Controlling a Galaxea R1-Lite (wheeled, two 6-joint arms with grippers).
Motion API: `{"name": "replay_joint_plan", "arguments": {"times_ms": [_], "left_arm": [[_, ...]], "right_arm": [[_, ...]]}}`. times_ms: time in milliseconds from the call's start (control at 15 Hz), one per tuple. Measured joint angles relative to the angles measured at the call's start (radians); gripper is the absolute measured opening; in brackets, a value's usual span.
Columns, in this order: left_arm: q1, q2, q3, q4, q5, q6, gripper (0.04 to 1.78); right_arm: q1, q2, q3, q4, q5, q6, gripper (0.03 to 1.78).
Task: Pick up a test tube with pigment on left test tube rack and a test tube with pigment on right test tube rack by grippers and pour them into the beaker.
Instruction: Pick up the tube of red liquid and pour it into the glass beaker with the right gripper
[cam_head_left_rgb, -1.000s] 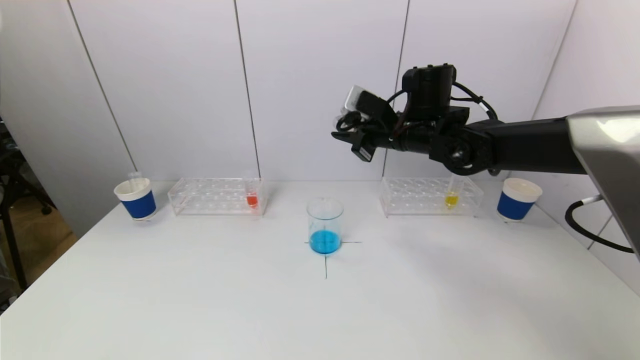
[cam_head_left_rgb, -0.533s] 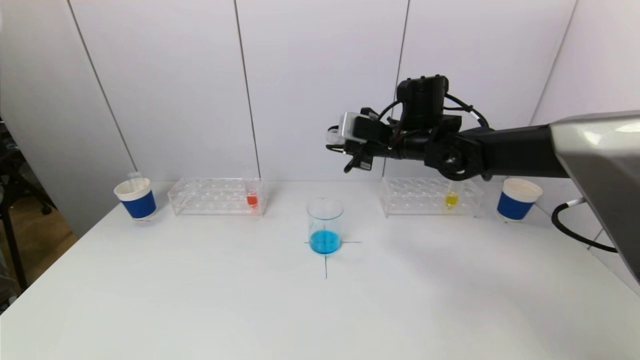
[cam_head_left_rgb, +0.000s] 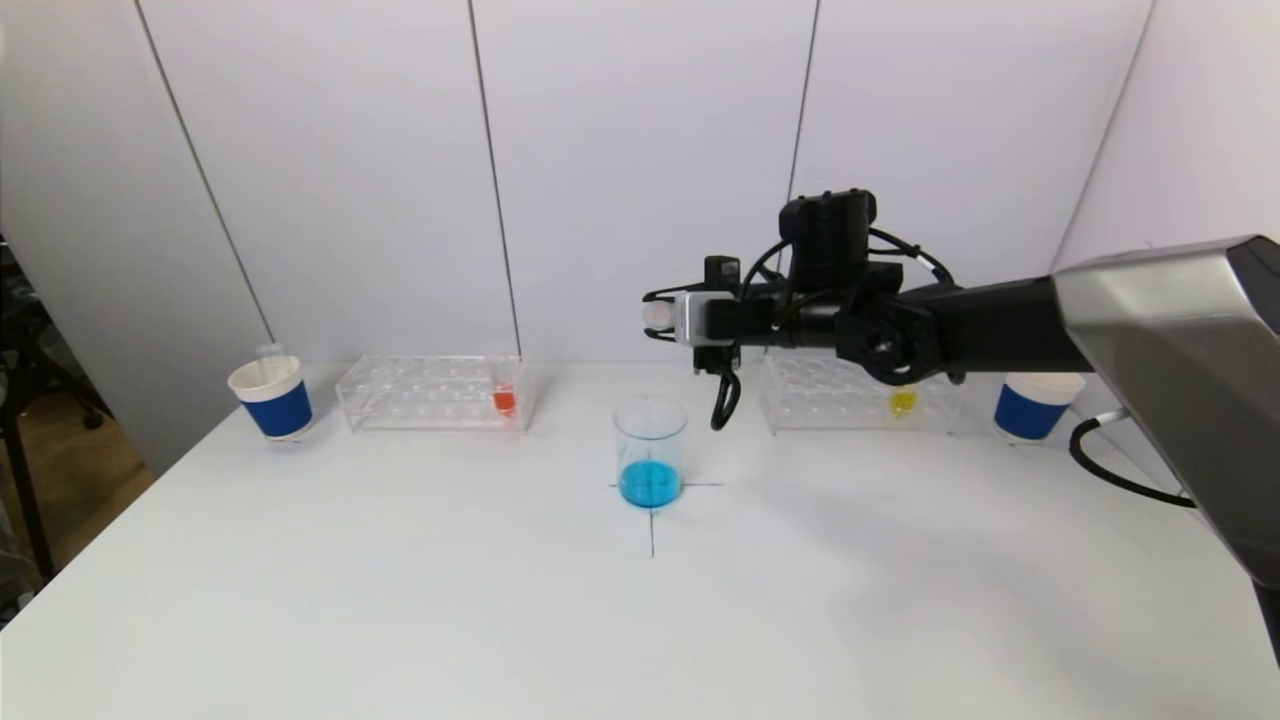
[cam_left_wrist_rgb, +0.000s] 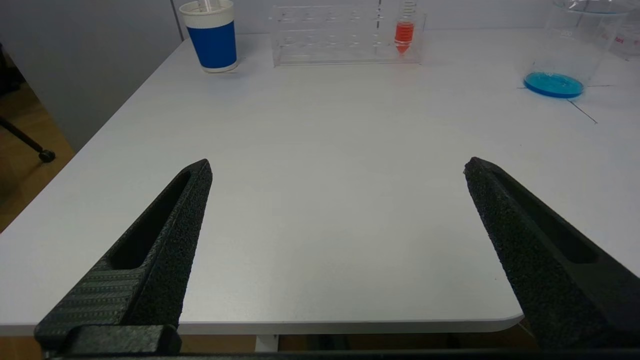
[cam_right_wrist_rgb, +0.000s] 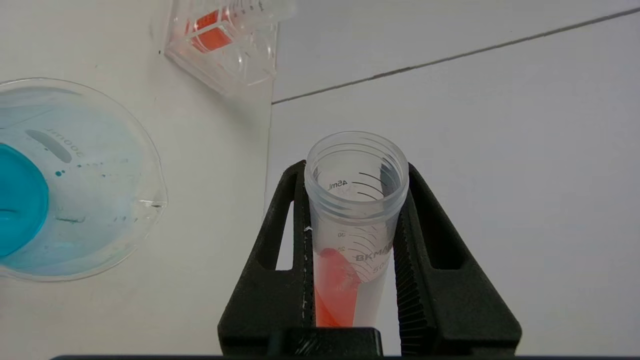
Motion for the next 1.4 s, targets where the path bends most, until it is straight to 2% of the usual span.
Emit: {"name": "replay_joint_plan", "arguments": {"times_ms": [400,533,733,1400], "left_arm": [[0.0,0.0,0.0,0.0,0.0,0.0,1.76],[0.0,0.0,0.0,0.0,0.0,0.0,1.76],[0.0,0.0,0.0,0.0,0.0,0.0,1.76],[0.0,0.0,0.0,0.0,0.0,0.001,1.76]], "right_arm": [[0.005,0.004,0.101,-0.082,0.065,-0.114,0.51],[0.002,0.004,0.128,-0.101,0.089,-0.171,0.51],[0.0,0.006,0.143,-0.09,0.096,-0.25,0.51],[0.001,0.02,0.11,-0.023,0.088,-0.397,0.51]]}}
